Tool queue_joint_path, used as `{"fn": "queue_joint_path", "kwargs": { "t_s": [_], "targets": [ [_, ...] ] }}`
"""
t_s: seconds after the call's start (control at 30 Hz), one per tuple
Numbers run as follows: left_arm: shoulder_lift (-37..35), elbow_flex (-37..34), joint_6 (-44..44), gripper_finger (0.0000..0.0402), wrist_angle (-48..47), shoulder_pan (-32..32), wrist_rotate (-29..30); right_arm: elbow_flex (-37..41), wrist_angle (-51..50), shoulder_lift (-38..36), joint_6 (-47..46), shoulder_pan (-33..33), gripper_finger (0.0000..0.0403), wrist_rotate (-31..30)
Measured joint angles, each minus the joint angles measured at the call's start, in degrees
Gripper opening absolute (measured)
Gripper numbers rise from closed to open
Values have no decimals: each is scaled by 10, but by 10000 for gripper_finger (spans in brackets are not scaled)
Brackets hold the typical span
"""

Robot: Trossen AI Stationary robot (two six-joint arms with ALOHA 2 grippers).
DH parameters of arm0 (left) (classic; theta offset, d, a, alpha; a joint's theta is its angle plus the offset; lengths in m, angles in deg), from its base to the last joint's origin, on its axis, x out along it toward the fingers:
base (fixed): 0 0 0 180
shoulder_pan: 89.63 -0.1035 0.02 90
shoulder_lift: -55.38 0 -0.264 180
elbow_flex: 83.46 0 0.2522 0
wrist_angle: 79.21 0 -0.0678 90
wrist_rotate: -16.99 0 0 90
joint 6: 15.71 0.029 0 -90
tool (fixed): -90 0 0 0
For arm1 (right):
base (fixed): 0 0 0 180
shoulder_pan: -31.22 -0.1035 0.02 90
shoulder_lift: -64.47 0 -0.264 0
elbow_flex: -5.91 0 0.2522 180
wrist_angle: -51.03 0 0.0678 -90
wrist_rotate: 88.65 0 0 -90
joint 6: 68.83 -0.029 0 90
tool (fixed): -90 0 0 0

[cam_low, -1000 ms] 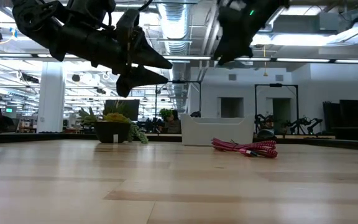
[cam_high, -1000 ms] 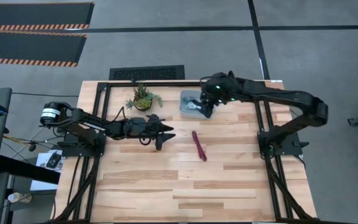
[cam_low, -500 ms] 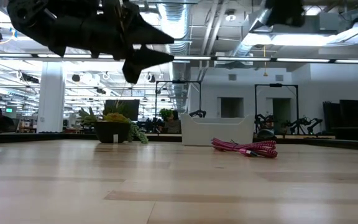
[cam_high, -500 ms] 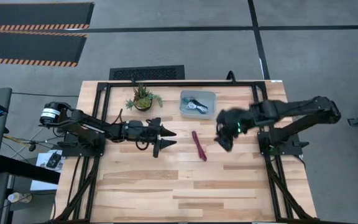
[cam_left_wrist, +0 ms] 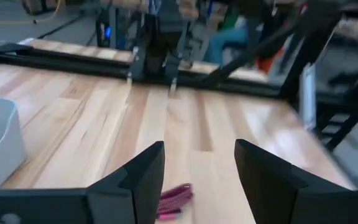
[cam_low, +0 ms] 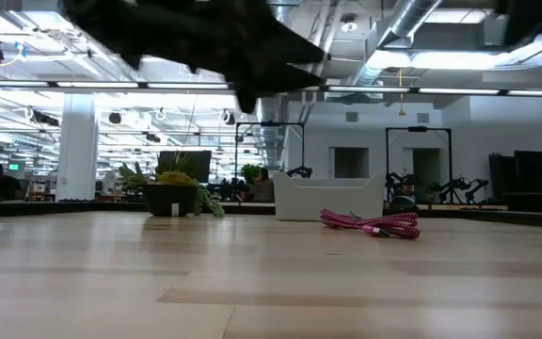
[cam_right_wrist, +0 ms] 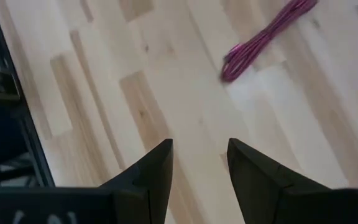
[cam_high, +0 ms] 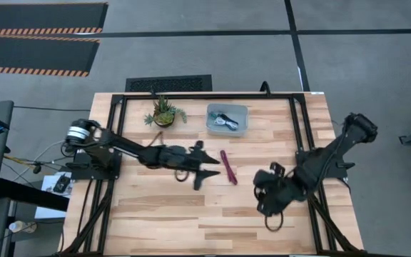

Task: Pick and place USB-C Cables
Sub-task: Put the pink charger cable into the white bin

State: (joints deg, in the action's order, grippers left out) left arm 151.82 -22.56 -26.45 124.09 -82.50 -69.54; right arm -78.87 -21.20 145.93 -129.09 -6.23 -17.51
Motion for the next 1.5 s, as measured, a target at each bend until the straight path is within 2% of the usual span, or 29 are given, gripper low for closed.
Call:
{"fn": "queue_joint_path", "kwargs": {
  "t_s": [0.1,0.3,0.43,0.57,0.73,0.97,1.3,1.5],
  "targets": [
    [52,75,43,184,-62,-7,-8,0,1,25,-7,-30,175,-10],
    [128,208,130,184,-238,-35,-74,0,4,41,-15,-67,176,-11],
    [166,267,186,184,-322,-52,-114,0,2,40,-40,-86,177,-18],
    [197,302,235,185,-359,-60,-135,0,5,38,-42,-105,176,-32],
    [241,320,295,192,-397,-68,-153,1,5,41,-44,-120,173,-50],
    [277,330,341,195,-405,-82,-121,1,2,41,-55,-123,172,-55],
    [290,332,304,194,-403,-105,-125,1,6,41,-39,-119,172,-57],
    [299,332,274,168,-400,-104,-120,1,7,41,-37,-119,169,-67]
  ]
}}
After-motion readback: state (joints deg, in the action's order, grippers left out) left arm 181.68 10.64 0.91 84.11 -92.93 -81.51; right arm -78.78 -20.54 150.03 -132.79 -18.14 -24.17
